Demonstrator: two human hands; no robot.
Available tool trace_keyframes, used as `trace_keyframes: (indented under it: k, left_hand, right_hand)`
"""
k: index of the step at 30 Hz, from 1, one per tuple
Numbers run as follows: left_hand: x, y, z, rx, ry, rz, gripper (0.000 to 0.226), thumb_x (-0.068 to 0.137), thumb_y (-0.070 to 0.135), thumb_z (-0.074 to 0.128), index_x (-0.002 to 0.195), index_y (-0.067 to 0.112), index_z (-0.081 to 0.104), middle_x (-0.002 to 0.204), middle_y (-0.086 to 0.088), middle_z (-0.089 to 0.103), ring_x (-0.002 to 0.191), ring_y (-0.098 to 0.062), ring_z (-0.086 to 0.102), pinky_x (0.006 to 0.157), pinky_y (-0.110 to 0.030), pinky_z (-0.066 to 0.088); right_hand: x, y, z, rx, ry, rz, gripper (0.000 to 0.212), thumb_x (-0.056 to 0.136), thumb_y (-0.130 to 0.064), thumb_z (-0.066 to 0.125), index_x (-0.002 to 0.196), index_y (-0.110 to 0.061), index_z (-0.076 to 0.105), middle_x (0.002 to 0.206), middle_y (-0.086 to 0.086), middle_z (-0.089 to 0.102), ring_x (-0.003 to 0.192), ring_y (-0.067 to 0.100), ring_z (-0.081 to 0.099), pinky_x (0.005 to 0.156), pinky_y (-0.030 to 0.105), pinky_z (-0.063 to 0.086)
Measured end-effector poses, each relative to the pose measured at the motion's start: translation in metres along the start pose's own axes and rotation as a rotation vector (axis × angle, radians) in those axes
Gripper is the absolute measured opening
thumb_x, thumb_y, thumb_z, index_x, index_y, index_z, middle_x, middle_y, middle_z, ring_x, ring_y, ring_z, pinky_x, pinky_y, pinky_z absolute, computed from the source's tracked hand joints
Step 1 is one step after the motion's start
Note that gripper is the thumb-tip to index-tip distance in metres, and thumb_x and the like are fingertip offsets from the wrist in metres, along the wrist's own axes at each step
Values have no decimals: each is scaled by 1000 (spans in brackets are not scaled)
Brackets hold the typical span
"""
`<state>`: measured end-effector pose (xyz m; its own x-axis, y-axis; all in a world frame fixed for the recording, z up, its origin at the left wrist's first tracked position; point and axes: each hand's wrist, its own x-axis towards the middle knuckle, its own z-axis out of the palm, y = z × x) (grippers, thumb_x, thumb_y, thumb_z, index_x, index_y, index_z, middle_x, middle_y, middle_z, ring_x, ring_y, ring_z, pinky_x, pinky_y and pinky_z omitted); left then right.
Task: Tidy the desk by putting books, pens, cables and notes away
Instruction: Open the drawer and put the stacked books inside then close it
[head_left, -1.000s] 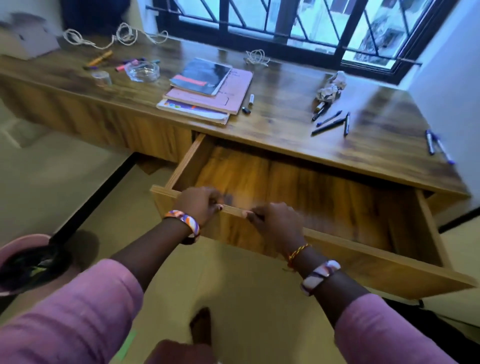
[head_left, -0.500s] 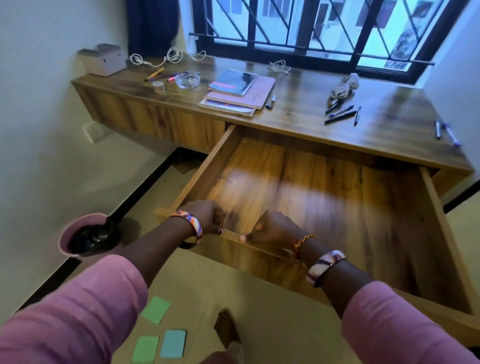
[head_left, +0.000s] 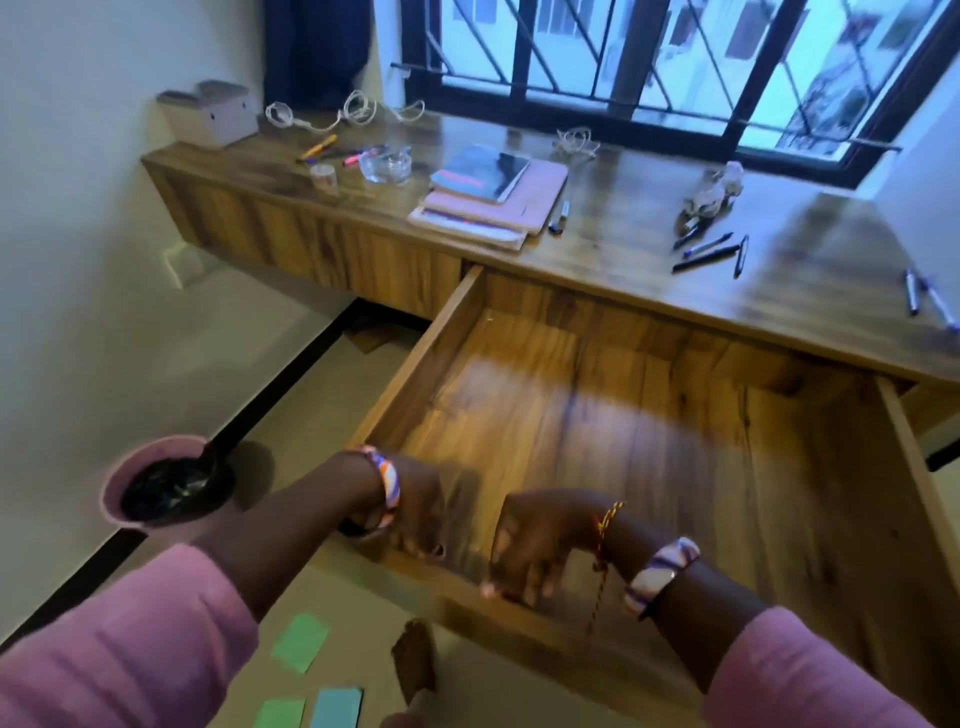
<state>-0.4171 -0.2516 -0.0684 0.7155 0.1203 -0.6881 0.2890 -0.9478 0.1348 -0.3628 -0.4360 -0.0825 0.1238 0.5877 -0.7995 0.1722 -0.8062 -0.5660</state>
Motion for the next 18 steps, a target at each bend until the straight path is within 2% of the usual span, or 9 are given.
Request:
trace_keyframes:
  k: [2,3,5,6,8,9,12,15,18]
  left_hand:
    - [34,-28,-8,-54,-46,10,34,94,4,46,61,8,50,25,2,46,26,3,48,32,-6,36]
    - [41,-36,-17,-82,-131,30,33,91,7,51,58,8,55,36,-3,57,35,5,57,37,-5,41]
    - [60,-45,-56,-225,-130,172,12,85,13,61,75,15,68,64,6,70,58,2,66,54,-12,50]
    - [68,-43,-87,-352,-113,235,8,86,16,61,85,15,69,63,14,69,59,5,64,58,-14,48]
    - [86,-39,-154,-407,134,330,25,85,29,61,97,9,69,65,19,67,61,5,58,59,-10,42]
    - [95,-38,-191,-413,269,362,33,83,33,62,100,5,68,75,13,68,69,-2,59,60,-10,42]
    - [167,-58,-269,-431,674,233,27,90,22,57,100,-1,65,104,-19,67,98,-29,59,76,-28,42]
    - [223,-56,-317,-509,718,115,33,95,29,46,106,-1,56,117,-27,58,109,-35,54,76,-33,36]
    - [273,-54,-348,-499,670,117,51,100,33,33,125,-9,47,133,-29,48,122,-34,47,95,-32,35]
  right_hand:
    - [9,-4,-22,7,-103,-6,15,89,-13,60,99,-3,66,58,-5,67,50,2,63,50,15,52]
    - [12,-8,-33,18,-99,-18,16,91,-12,57,99,-1,65,59,-5,67,49,1,63,50,14,52]
    - [17,-22,-71,40,14,-70,21,93,-12,54,108,0,62,71,-2,66,47,0,62,48,13,50]
    - [19,-30,-93,66,96,-115,19,93,-12,53,108,-4,60,77,1,64,48,0,61,47,13,49]
    - [23,-45,-141,142,343,-203,12,93,-13,52,101,-8,60,78,2,62,53,4,60,46,14,49]
    - [28,-52,-169,192,508,-242,11,92,-14,55,96,-7,63,74,4,62,54,9,58,48,17,49]
    - [57,-54,-252,365,999,-299,6,87,-13,62,88,-11,67,75,11,64,63,19,58,65,35,51]
    - [81,-56,-305,446,1257,-229,28,82,-11,66,110,-11,65,97,9,66,87,21,63,86,41,53]
    - [102,-60,-327,581,1293,-266,35,84,-4,62,114,-21,57,86,3,63,71,15,58,68,31,48]
